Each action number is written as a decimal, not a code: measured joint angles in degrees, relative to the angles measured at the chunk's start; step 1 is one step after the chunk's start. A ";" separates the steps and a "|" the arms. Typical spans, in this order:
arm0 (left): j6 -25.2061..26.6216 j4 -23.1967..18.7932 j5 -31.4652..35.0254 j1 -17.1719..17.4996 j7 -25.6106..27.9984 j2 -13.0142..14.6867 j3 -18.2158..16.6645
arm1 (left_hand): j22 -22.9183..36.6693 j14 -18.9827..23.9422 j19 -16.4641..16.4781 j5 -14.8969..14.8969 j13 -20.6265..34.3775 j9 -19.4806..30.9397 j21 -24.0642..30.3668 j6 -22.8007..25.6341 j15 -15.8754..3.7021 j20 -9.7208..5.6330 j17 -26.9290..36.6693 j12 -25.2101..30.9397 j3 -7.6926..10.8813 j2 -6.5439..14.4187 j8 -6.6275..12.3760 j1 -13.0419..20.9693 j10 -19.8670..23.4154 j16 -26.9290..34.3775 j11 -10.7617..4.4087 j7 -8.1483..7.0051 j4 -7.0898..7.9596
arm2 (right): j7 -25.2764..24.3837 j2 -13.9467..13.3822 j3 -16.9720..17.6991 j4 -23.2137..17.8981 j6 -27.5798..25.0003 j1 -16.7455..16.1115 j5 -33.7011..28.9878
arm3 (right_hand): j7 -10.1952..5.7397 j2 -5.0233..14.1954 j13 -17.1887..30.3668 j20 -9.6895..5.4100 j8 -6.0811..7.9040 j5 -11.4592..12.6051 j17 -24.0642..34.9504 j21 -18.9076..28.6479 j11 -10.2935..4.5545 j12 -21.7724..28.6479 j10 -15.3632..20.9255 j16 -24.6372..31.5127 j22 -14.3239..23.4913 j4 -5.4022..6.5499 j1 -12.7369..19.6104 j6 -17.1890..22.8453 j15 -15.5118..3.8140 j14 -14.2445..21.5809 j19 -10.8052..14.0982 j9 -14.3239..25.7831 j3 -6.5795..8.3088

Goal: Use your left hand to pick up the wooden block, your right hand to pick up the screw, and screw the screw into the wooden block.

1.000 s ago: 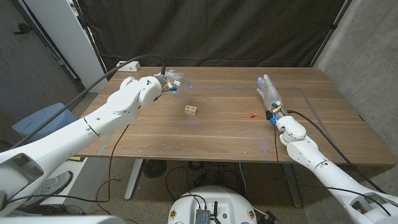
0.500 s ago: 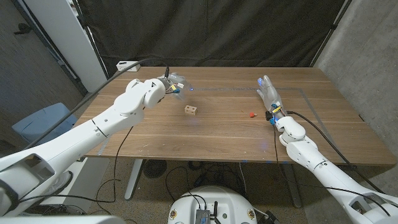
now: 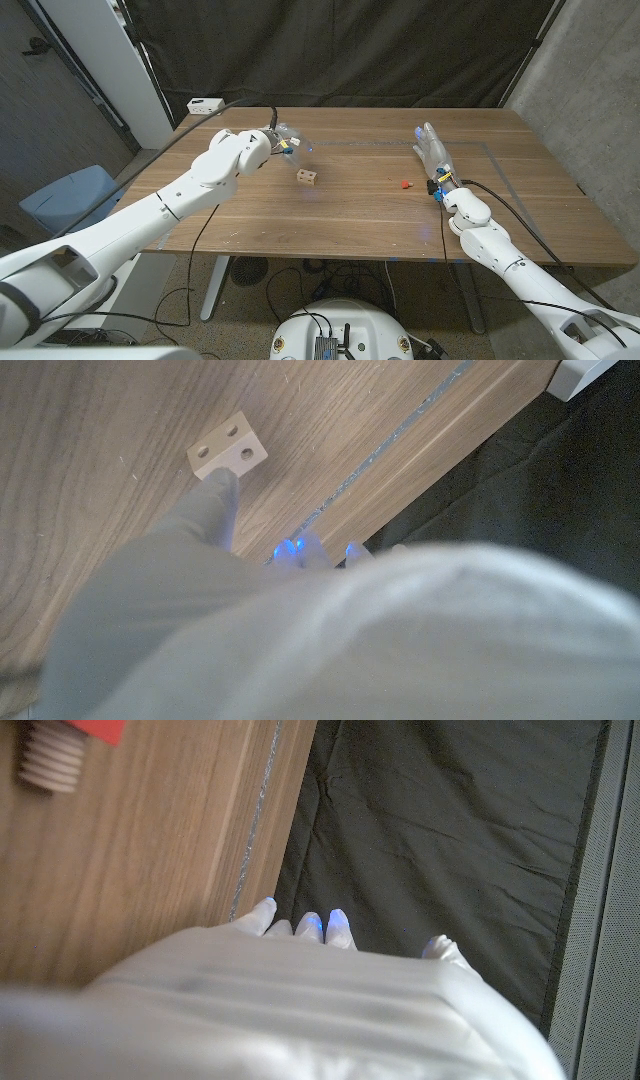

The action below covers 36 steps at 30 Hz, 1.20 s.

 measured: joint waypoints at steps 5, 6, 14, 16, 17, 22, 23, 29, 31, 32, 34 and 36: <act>0.06 0.44 0.87 -0.01 -0.39 -0.35 0.51 | 0.00 0.00 0.00 0.00 0.00 0.00 0.00 0.00 0.00 0.00 0.00 0.00 -0.28 0.00 0.00 0.00 0.00 0.00 0.00 0.00 0.20 | -0.02 0.21 -0.02 0.45 -0.01 0.18 0.07 | 0.00 0.00 0.00 0.00 0.00 0.00 0.00 0.00 0.00 0.00 0.00 0.00 0.00 0.00 0.00 0.00 0.00 0.00 0.00 0.00 0.00; 0.06 0.46 0.87 0.00 -0.39 -0.37 0.53 | 0.00 0.04 0.00 0.00 0.00 0.00 0.00 0.00 0.04 0.00 0.00 0.00 -0.28 0.00 0.00 0.00 0.00 0.00 0.00 0.00 0.20 | -0.02 0.21 -0.02 0.45 -0.01 0.18 0.08 | 0.00 0.00 0.00 0.00 0.00 0.00 0.00 0.00 0.00 0.00 0.00 0.00 0.00 0.00 0.00 0.00 0.00 0.00 0.00 0.00 0.00; 1.46 1.18 3.13 0.97 0.92 -1.22 1.32 | 0.00 0.82 0.00 0.00 0.11 0.00 0.00 0.24 0.36 0.00 -0.01 0.00 -0.90 0.00 0.00 0.00 0.22 0.00 0.22 0.23 0.39 | -0.02 0.54 -0.06 1.18 -0.01 0.43 0.22 | 0.00 0.00 0.00 0.00 0.00 0.00 0.00 0.00 0.00 0.00 0.00 0.00 0.00 0.00 0.00 0.00 0.00 0.00 0.00 0.00 0.00; 1.68 1.40 3.40 1.30 1.41 -1.39 1.41 | 0.00 1.47 0.00 0.00 0.27 0.00 0.00 0.23 0.18 0.00 -0.01 0.00 -1.19 0.00 0.00 0.00 0.24 0.26 0.24 0.22 0.23 | -0.02 0.56 -0.06 1.23 -0.01 0.45 0.24 | 0.00 0.00 0.00 0.00 0.00 0.00 0.01 0.00 0.00 0.00 0.00 0.00 0.00 0.00 0.00 0.00 0.00 0.00 0.00 0.00 0.00; 1.68 1.48 3.40 1.44 1.41 -1.45 1.44 | 0.00 1.75 0.00 0.00 0.27 0.00 0.00 0.23 0.30 0.00 -0.01 0.00 -1.19 0.00 0.00 0.00 0.45 0.25 0.45 0.22 0.23 | -0.01 0.57 -0.06 1.24 -0.01 0.46 0.28 | 0.00 0.00 0.00 0.00 0.00 0.00 0.01 0.00 0.00 0.00 0.00 0.00 0.00 0.00 0.01 0.00 0.00 0.00 0.00 0.00 0.00; 2.20 2.04 4.19 2.16 3.49 -1.81 1.64 | 0.00 2.15 0.31 0.00 0.26 0.00 0.00 0.74 -0.11 0.30 -0.01 0.24 -1.43 0.23 0.01 0.22 1.15 0.26 0.51 0.54 0.48 | 0.04 0.68 -0.10 1.55 -0.01 0.49 0.38 | 0.00 0.00 0.00 0.00 0.00 0.00 0.01 0.00 -0.01 0.00 0.00 0.00 0.00 0.00 0.01 0.00 0.00 0.00 0.00 0.00 0.00; 2.20 2.22 4.19 2.34 3.49 -1.92 1.70 | 0.00 2.15 0.31 0.00 0.26 0.00 0.00 0.88 -0.11 0.31 -0.01 0.36 -1.51 0.23 0.02 0.22 1.15 0.25 0.51 0.40 0.40 | 0.06 0.68 -0.10 1.55 -0.01 0.49 0.40 | 0.00 0.00 0.00 0.00 0.00 0.00 0.01 0.00 0.00 0.00 0.00 0.00 0.00 0.00 0.01 0.00 0.00 0.00 0.00 0.00 0.00; 2.50 2.99 4.53 2.87 4.80 -2.31 2.00 | 0.00 2.44 0.84 0.00 0.26 0.00 0.00 1.08 0.18 0.22 -0.01 0.38 -1.65 0.23 0.03 0.22 1.15 0.25 0.51 0.60 0.25 | 0.11 0.71 -0.14 1.65 -0.05 0.50 0.51 | 0.00 0.00 0.00 0.00 0.00 0.00 0.01 0.00 -0.01 0.00 0.00 0.00 0.00 0.00 0.01 0.00 0.00 0.00 0.00 0.00 0.00; 2.50 3.18 4.53 2.97 4.80 -2.40 2.09 | 0.00 2.44 0.84 0.00 0.26 0.00 0.00 1.08 0.18 0.22 -0.01 0.38 -1.65 0.23 0.03 0.22 1.15 0.25 0.51 0.60 0.25 | 0.11 0.71 -0.14 1.65 -0.11 0.50 0.52 | 0.00 0.00 0.01 0.00 0.00 0.00 0.01 0.00 -0.01 0.00 0.00 0.00 0.00 0.00 0.01 0.00 0.00 0.01 0.00 0.00 0.00; 2.50 3.35 4.53 3.04 4.80 -2.49 2.18 | 0.00 2.44 0.84 0.00 0.26 0.00 0.00 1.08 0.18 0.22 -0.02 0.38 -1.65 0.24 0.03 0.23 1.21 0.26 0.46 0.60 0.25 | 0.11 0.71 -0.14 1.65 -0.16 0.50 0.55 | 0.00 0.00 0.01 0.00 0.00 0.00 0.01 0.00 -0.01 0.00 0.00 0.00 0.00 0.00 0.01 0.00 0.00 0.00 0.00 0.00 0.00; 2.50 3.50 4.53 3.09 4.80 -2.57 2.27 | 0.00 2.75 0.84 0.00 0.26 0.00 0.00 1.08 -0.12 0.22 -0.02 0.38 -1.65 0.54 0.03 0.53 1.30 0.25 0.36 0.60 0.25 | 0.11 0.71 -0.14 1.65 -0.23 0.50 0.57 | 0.00 0.00 0.01 0.00 0.00 0.00 0.01 0.00 0.00 0.00 0.00 0.00 0.00 0.00 0.01 0.00 0.00 0.01 0.00 0.00 0.00; 2.50 3.79 4.53 3.16 4.80 -2.68 2.42 | 0.00 2.75 1.28 0.00 0.26 0.00 0.00 1.08 -0.12 0.18 -0.02 0.39 -1.82 0.54 0.03 0.53 1.30 0.25 0.36 0.60 0.43 | 0.09 0.71 -0.14 1.65 -0.29 0.50 0.59 | 0.00 0.00 0.01 0.00 0.00 0.00 0.01 0.00 -0.01 0.00 0.00 0.00 0.00 0.00 0.01 0.00 0.00 0.01 0.00 0.00 0.00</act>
